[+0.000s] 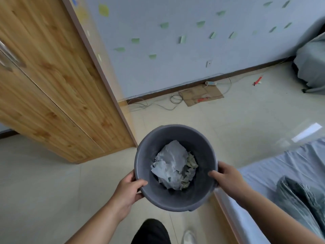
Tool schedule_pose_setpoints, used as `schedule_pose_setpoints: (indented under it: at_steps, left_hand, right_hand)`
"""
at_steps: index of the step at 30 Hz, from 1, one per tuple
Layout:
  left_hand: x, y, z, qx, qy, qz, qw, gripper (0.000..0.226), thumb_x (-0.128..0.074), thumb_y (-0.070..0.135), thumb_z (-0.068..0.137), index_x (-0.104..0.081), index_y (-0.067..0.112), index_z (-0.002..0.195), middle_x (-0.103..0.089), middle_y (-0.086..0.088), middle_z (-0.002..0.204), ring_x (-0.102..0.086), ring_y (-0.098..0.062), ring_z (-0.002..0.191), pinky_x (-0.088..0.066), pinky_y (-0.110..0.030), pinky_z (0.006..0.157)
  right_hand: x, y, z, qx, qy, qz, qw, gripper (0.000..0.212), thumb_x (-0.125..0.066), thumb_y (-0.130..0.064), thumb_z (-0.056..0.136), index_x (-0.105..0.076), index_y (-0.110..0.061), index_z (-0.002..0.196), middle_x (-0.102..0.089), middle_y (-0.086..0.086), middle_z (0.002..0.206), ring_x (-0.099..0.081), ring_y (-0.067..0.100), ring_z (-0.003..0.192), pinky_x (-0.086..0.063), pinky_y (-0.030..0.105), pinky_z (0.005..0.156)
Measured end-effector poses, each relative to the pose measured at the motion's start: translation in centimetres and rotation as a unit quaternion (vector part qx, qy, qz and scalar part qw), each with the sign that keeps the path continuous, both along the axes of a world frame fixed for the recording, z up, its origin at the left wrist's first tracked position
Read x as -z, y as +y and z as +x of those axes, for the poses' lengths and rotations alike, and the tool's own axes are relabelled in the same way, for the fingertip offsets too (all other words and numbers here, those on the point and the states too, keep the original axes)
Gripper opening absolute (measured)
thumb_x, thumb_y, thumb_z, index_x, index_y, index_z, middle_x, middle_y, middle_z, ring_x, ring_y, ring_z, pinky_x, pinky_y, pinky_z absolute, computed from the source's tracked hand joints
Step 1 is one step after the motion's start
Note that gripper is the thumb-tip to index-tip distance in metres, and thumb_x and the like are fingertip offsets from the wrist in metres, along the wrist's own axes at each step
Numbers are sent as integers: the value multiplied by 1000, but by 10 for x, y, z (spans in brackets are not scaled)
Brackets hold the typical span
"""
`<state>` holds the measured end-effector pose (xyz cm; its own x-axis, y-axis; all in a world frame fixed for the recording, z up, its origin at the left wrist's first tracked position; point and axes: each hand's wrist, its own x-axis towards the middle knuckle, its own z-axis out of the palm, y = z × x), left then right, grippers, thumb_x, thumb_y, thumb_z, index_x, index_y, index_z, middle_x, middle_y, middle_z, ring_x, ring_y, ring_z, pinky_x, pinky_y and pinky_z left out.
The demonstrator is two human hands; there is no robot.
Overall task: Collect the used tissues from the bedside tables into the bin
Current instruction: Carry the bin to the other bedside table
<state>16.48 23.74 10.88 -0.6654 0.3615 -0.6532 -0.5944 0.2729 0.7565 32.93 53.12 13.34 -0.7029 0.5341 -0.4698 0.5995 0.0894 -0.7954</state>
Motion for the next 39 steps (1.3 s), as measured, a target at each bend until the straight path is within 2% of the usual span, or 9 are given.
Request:
schedule_pose_setpoints:
  at_steps: [4, 6, 11, 15, 17, 24, 31, 36, 39]
  left_hand:
    - [10, 51, -85, 7, 4, 1, 1000, 44, -65, -6, 89, -77, 30, 112, -83, -3, 105, -80, -20, 89, -64, -32, 66]
    - [18, 80, -129, 24, 0, 6, 1000, 45, -65, -6, 89, -76, 29, 115, -83, -1, 104, -80, -19, 87, -64, -32, 65]
    - [22, 159, -233, 113, -17, 2, 993, 40, -65, -4, 90, -82, 31, 100, -83, -5, 104, -80, -18, 86, -64, -31, 67]
    - [5, 245, -295, 183, -9, 1, 983, 36, -66, -4, 92, -79, 27, 106, -82, -6, 106, -80, -18, 86, -64, -32, 69]
    - [1, 298, -316, 225, 2, 0, 974, 35, -64, -4, 94, -76, 24, 112, -82, -4, 106, -80, -17, 86, -65, -31, 69]
    - [9, 488, -336, 350, 14, -30, 936, 39, -63, -5, 92, -74, 24, 116, -82, -3, 104, -80, -17, 85, -64, -30, 67]
    - [15, 663, -323, 417, 18, -70, 906, 38, -63, -6, 90, -75, 20, 114, -82, -6, 97, -79, -16, 79, -63, -32, 66]
    - [-1, 789, -312, 456, 28, -48, 888, 37, -63, -6, 91, -73, 21, 115, -83, 0, 94, -79, -14, 77, -63, -31, 65]
    - [-9, 859, -307, 484, 30, -22, 874, 42, -65, -5, 92, -74, 31, 113, -83, 1, 98, -80, -19, 86, -65, -35, 70]
  right_hand:
    - [7, 41, -75, 13, -1, 6, 1000, 21, -62, -6, 88, -75, -21, 96, -79, 5, 85, -75, 24, 79, -66, 41, 72]
    - [18, 60, -110, 28, -4, 4, 1000, 20, -62, -4, 89, -75, -17, 96, -79, 9, 84, -76, 28, 80, -65, 48, 74]
    - [27, 121, -177, 78, -31, -2, 996, 23, -64, -9, 88, -77, -28, 93, -81, -3, 83, -77, 18, 79, -66, 41, 75]
    - [5, 183, -206, 124, -16, -2, 992, 24, -65, -27, 80, -78, -43, 93, -81, -10, 88, -76, 8, 78, -62, 27, 67]
    - [0, 217, -209, 160, -8, 7, 987, 24, -65, -27, 79, -77, -42, 94, -81, -9, 89, -76, 9, 79, -62, 26, 67]
    - [33, 324, -187, 295, 2, -18, 955, 19, -67, -19, 88, -76, -31, 100, -80, -10, 87, -77, 16, 83, -66, 39, 75]
    - [57, 446, -162, 372, -6, -68, 926, 20, -66, -11, 90, -76, -22, 102, -80, 2, 84, -78, 25, 81, -66, 50, 76]
    - [25, 556, -142, 404, 3, -15, 915, 17, -65, -15, 86, -77, -23, 94, -79, 4, 82, -76, 29, 81, -65, 52, 75]
    - [12, 604, -133, 431, 13, 19, 902, 14, -64, -15, 84, -76, -20, 92, -76, 9, 83, -73, 35, 81, -62, 55, 74]
